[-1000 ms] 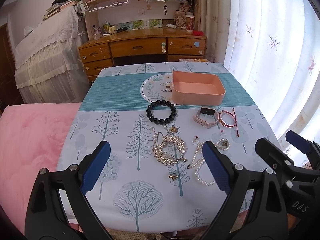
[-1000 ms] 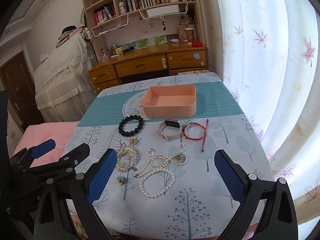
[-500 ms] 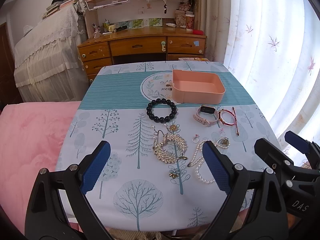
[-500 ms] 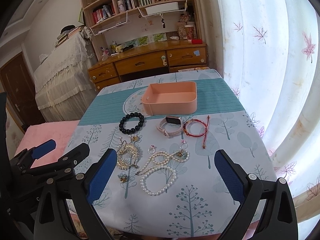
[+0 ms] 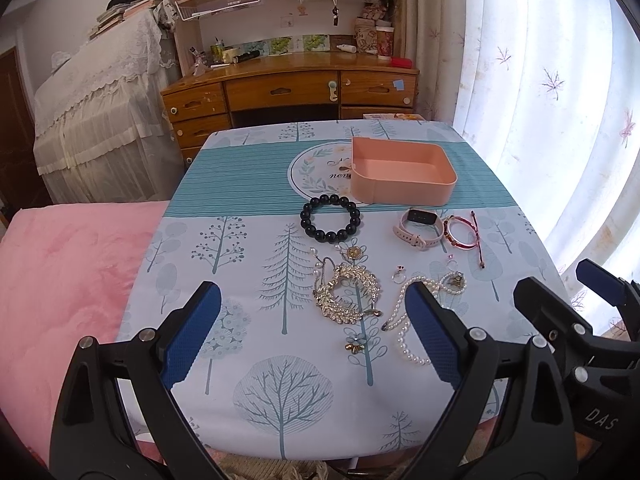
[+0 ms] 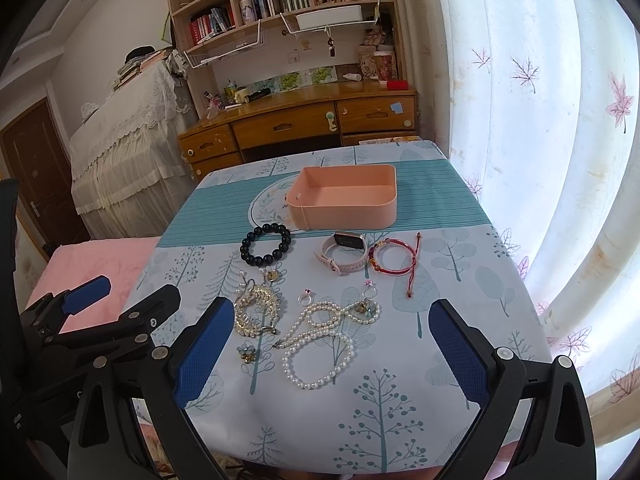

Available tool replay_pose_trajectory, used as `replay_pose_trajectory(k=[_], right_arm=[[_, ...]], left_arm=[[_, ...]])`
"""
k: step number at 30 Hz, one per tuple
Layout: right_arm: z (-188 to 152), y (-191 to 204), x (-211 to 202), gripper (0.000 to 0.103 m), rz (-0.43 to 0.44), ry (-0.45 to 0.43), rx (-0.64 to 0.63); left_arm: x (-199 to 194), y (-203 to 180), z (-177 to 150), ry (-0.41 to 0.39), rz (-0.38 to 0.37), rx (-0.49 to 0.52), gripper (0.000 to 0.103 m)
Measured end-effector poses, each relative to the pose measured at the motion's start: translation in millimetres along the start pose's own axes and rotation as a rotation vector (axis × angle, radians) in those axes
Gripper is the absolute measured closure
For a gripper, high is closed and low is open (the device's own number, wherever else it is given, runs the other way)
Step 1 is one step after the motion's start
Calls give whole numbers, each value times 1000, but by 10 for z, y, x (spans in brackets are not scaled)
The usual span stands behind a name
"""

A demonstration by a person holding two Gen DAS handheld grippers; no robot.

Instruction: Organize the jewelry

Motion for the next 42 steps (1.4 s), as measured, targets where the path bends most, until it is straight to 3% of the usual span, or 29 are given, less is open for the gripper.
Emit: replay_pose_trajectory(k=[26,33,39,42], right_arm=[[-77,42,97,5,15,22,2],[-53,20,325,9,28,58,-7],[20,-83,593,12,15,92,-1],[79,-213,759,18,-5,121,13]], left_arm=[[163,-37,-7,44,-7,14,11],[424,-5,-5,95,-39,7,10],[778,203,52,153,-6,-9,10],[989,368,103,191,3,-9,10]])
Point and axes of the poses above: each gripper's, at about its wrist camera, not at the fingertips, and x roughly the way its jaws point, y to its left, z to its top, the point moved 5 cm from there along x, roughly the way its jaws point, and after that the axes turned 2 degrees about z, right-handed, at the moved point
